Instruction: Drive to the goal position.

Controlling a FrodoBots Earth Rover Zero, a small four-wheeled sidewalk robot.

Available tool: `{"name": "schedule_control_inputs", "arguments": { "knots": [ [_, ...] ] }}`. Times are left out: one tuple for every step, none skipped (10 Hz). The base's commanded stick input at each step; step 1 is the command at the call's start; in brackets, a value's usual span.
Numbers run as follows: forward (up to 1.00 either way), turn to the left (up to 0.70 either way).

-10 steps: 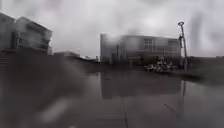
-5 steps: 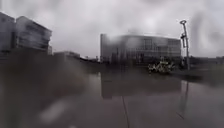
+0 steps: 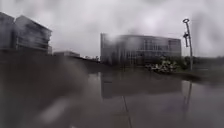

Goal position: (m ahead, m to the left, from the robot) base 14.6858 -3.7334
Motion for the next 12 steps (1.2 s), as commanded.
{"name": "schedule_control_inputs", "arguments": {
  "knots": [
    [0.7,0.0],
    [0.7,0.0],
    [0.7,0.0],
    [0.7,0.0],
    [0.7,0.0],
    [0.7,0.0],
    [0.7,0.0],
    [0.7,0.0],
    [0.7,0.0],
    [0.7,0.0],
    [0.7,0.0],
    [0.7,0.0]
  ]
}}
